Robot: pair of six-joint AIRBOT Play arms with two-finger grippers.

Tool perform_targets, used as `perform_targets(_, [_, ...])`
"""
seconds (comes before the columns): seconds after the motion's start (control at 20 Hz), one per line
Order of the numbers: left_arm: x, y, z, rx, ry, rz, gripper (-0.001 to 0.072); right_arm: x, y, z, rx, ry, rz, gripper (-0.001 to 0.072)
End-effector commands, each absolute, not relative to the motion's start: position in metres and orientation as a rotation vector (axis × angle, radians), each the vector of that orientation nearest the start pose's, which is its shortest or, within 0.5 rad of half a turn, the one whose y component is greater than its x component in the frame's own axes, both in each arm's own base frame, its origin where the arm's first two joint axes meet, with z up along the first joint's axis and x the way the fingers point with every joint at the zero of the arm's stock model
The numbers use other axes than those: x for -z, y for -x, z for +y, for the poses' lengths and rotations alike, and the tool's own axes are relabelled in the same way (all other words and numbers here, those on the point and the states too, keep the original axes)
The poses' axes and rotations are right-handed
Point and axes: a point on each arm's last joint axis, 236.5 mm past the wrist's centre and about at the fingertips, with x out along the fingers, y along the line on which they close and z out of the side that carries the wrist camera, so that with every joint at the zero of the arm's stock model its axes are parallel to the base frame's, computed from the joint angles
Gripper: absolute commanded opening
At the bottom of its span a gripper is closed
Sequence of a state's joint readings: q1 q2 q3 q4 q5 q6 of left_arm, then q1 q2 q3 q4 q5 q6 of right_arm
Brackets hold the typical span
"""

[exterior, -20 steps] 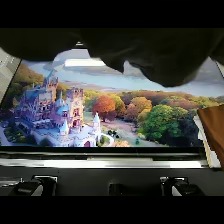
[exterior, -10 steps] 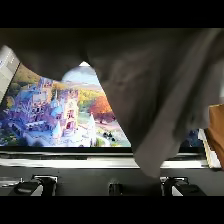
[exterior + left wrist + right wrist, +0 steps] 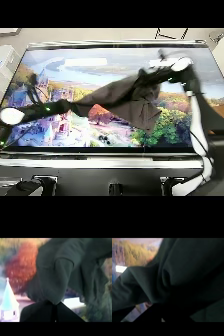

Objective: Fold the clothes and pants, and hang the long-sleeved shirts on hangers.

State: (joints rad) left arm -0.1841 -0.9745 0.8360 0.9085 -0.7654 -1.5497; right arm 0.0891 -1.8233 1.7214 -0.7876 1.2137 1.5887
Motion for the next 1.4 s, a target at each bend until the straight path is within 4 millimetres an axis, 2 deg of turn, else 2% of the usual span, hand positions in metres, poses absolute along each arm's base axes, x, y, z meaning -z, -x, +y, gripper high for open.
perform_targets(0.0, [-0.036,-0.342,-0.174,0.373,0.556,1.022,0.0024,0.041,-0.455,0.244,-0.586,-0.721,1.565,0.025])
perform_targets(0.05, [-0.037,-0.343,-0.174,0.373,0.555,1.019,0.0025,0.039,-0.454,0.241,-0.599,-0.705,1.567,0.0476])
perform_targets(0.1, [-0.038,-0.343,-0.173,0.372,0.555,1.015,0.0025,0.032,-0.453,0.231,-0.619,-0.691,1.558,0.0572])
perform_targets(0.15, [-0.039,-0.343,-0.171,0.369,0.557,1.014,0.0025,0.022,-0.452,0.212,-0.628,-0.668,1.548,0.0568])
perform_targets(0.2, [-0.038,-0.343,-0.171,0.37,0.555,1.015,0.0025,0.014,-0.449,0.185,-0.6,-0.635,1.555,0.0568])
perform_targets(0.3, [-0.038,-0.343,-0.171,0.369,0.555,1.015,0.0025,0.005,-0.438,0.101,-0.439,-0.533,1.581,0.0568])
perform_targets(0.4, [-0.038,-0.343,-0.171,0.37,0.554,1.017,0.0025,-0.001,-0.416,0.026,-0.26,-0.483,1.627,0.0567])
perform_targets(0.45, [-0.038,-0.343,-0.171,0.37,0.553,1.017,0.0025,-0.001,-0.4,-0.003,-0.18,-0.495,1.649,0.0565])
perform_targets(0.5, [-0.038,-0.343,-0.171,0.369,0.552,1.018,0.0025,0.004,-0.382,-0.02,-0.118,-0.528,1.665,0.0562])
perform_targets(0.55, [-0.038,-0.343,-0.171,0.369,0.552,1.017,0.0025,0.015,-0.365,-0.027,-0.079,-0.568,1.676,0.0556])
perform_targets(0.6, [-0.038,-0.343,-0.171,0.369,0.552,1.017,0.0025,0.03,-0.347,-0.026,-0.053,-0.614,1.686,0.0556])
perform_targets(0.7, [-0.038,-0.343,-0.171,0.369,0.553,1.017,0.0025,0.064,-0.318,-0.009,-0.032,-0.695,1.7,0.0551])
perform_targets(0.75, [-0.038,-0.343,-0.171,0.369,0.553,1.018,0.0025,0.077,-0.312,0.009,-0.063,-0.767,1.685,0.0549])
perform_targets(0.8, [-0.038,-0.343,-0.171,0.369,0.553,1.018,0.0025,0.086,-0.311,0.026,-0.105,-0.843,1.659,0.0549])
perform_targets(0.9, [-0.038,-0.343,-0.171,0.369,0.553,1.018,0.0025,0.096,-0.323,0.041,-0.113,-0.954,1.575,0.0546])
perform_targets(1.05, [-0.038,-0.343,-0.171,0.37,0.553,1.018,0.0025,0.1,-0.341,0.038,-0.073,-0.993,1.489,0.0527])
perform_targets(1.35, [-0.038,-0.343,-0.172,0.369,0.56,1.018,0.0025,0.099,-0.364,0.032,-0.034,-1.023,1.39,0.0527])
